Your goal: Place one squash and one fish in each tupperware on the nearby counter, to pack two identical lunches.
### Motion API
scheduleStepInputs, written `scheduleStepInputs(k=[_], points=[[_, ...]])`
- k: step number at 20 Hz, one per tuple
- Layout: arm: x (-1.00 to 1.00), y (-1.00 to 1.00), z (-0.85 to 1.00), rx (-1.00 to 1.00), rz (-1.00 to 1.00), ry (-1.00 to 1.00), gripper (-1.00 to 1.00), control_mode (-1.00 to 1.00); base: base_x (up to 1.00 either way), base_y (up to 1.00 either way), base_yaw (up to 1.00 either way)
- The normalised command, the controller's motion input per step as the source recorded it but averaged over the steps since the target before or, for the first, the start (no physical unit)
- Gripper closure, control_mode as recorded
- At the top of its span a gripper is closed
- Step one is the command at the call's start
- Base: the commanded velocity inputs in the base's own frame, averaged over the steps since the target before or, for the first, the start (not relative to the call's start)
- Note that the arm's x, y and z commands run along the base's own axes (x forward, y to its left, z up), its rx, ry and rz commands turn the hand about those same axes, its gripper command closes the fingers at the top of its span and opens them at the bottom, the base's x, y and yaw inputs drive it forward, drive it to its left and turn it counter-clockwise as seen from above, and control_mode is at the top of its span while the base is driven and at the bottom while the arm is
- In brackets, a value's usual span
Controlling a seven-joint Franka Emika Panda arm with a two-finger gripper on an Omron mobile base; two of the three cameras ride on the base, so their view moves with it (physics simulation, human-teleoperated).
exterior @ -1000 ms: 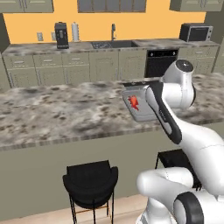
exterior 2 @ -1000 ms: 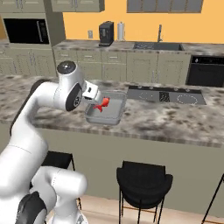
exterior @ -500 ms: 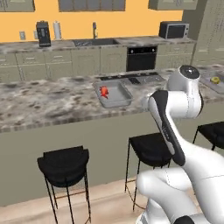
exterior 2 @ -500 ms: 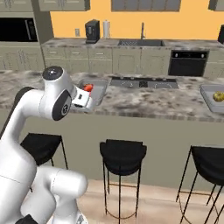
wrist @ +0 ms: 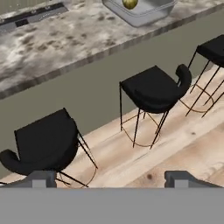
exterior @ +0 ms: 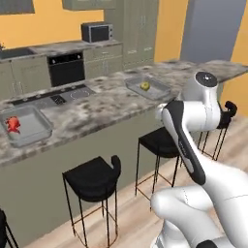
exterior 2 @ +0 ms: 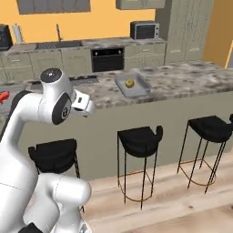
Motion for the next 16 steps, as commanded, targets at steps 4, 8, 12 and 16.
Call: scheduleStepInputs(k=[4,8,12,16], points=[[0.0,0.0,0.0,0.0,0.0,0.0,-1.0,1.0,0.0,-0.76,-0.66],[0.0,0.0,0.0,0.0,0.0,0.0,-1.0,1.0,0.0,-0.73,-0.71],[0.0,0.0,0.0,0.0,0.0,0.0,-1.0,1.0,0.1,-0.87,-0.7],[0.0,0.0,0.0,0.0,0.0,0.0,-1.0,1.0,0.16,-0.95,-0.7]])
